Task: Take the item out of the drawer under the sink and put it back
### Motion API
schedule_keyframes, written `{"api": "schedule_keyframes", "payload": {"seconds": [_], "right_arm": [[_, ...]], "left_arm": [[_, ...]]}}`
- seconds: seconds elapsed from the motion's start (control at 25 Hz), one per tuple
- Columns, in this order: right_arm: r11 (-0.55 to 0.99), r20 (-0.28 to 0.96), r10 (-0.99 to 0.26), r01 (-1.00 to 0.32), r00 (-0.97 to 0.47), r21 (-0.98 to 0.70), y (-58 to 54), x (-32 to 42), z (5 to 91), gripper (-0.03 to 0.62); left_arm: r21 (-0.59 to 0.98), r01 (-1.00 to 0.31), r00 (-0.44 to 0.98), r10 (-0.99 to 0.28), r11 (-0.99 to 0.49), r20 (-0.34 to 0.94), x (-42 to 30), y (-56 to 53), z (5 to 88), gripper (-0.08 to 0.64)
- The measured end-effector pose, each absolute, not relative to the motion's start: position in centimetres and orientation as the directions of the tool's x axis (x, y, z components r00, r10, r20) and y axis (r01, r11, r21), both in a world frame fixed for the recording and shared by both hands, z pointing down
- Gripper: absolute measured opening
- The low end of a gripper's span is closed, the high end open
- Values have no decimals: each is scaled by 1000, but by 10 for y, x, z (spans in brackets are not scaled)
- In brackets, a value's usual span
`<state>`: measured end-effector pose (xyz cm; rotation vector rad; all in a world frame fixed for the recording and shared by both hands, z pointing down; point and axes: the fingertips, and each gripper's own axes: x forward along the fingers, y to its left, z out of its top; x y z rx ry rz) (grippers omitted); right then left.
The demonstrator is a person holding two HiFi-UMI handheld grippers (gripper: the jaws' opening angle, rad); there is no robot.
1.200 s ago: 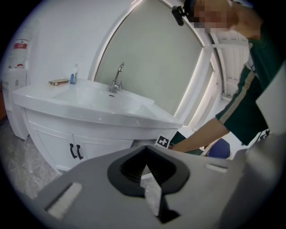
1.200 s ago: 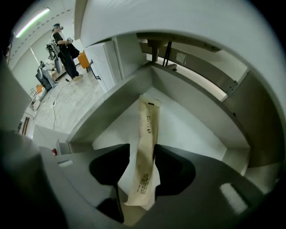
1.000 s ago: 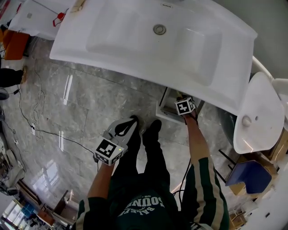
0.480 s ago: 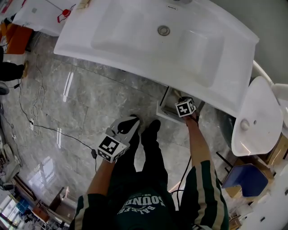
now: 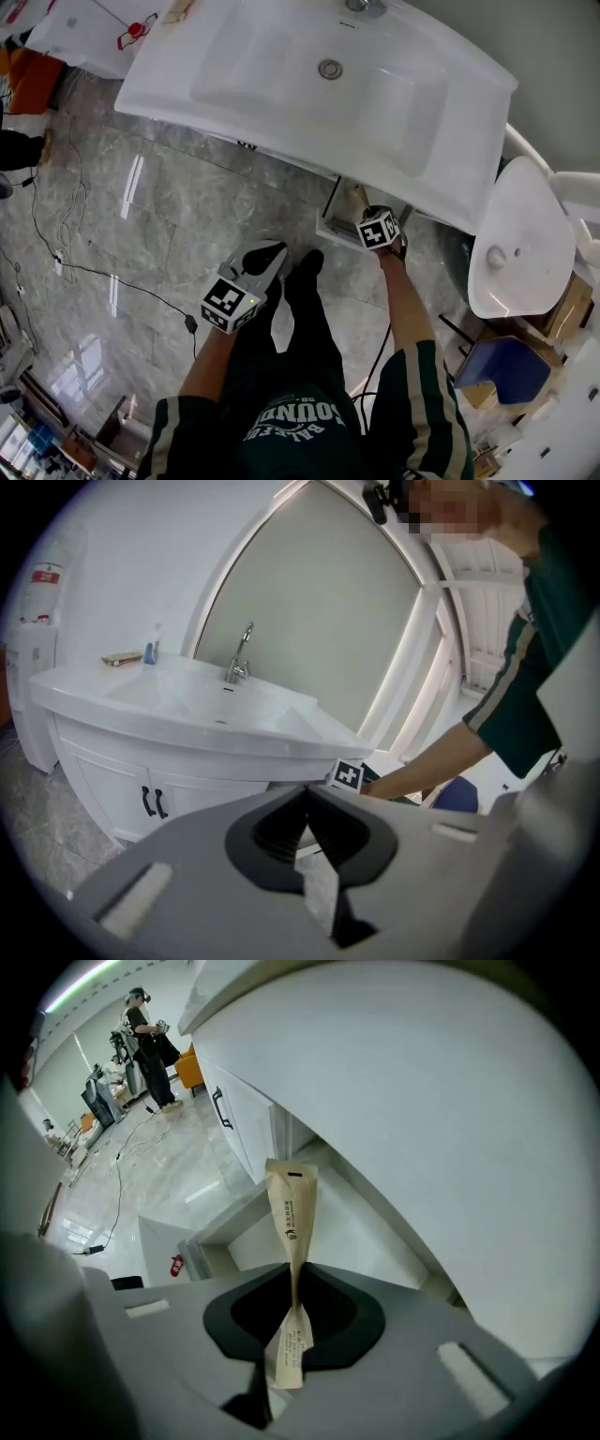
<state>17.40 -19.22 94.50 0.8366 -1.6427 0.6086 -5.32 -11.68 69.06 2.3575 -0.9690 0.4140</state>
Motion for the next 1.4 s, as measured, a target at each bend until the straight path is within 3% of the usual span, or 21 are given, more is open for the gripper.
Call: {"api": "schedule_keyframes", "payload": {"seconds": [0.6, 0.8, 1.08, 1.4], "right_arm": [[591, 943, -302, -804, -142, 68, -131, 153, 831, 33], [548, 891, -408, -834, -200, 64, -140, 138, 777, 34], [497, 750, -595, -865, -289, 61, -175, 118, 664, 32], [434, 494, -799, -898, -343, 79, -218, 114, 521, 34]], "left_arm": [[357, -675, 734, -541, -646, 410, -58, -117, 623, 49], [329, -676, 733, -557, -660, 390, -65, -129, 602, 49], [270, -665, 741, -570, -697, 354, -70, -148, 562, 49], [189, -665, 741, -609, -722, 283, -78, -177, 509, 49]]}}
